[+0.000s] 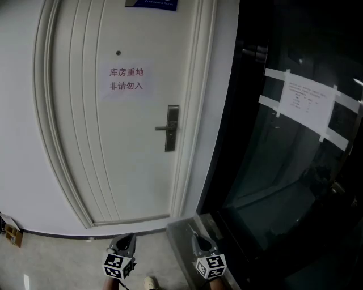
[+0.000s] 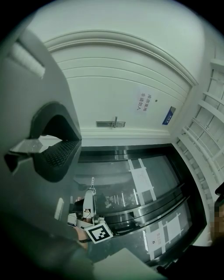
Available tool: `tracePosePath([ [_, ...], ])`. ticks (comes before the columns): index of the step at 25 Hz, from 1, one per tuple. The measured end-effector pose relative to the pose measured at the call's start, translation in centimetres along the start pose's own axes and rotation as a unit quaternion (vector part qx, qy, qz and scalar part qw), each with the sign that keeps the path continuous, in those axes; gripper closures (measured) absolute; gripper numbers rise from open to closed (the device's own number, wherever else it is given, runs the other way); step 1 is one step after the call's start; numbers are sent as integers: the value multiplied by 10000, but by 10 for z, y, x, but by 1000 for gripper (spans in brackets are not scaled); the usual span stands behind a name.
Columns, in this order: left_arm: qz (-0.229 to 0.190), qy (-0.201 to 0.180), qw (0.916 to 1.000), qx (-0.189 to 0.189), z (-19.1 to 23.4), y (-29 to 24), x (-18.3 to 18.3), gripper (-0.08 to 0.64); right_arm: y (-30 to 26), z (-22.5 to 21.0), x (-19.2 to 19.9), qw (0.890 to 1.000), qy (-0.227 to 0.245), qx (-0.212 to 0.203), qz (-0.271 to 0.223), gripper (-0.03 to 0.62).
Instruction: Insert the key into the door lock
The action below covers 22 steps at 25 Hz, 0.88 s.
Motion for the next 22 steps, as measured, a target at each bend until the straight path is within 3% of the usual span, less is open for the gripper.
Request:
tracePosePath([
  [14, 77, 14, 9999, 152, 113, -129, -39, 557, -171, -27, -19, 9999, 15, 123, -14, 583],
  [22, 31, 17, 9998, 205, 157, -179, -53, 557, -238, -38, -19, 9998, 29, 195, -25, 583],
])
Point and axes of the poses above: the fingertips, and each gripper's own axes: y backward along the fingers, z to its left, x out of its underside, the point moved 1 cm from there along y, backward along the fingers, and after that the axes turned 11 degrees about y, right-handed, at the moved point
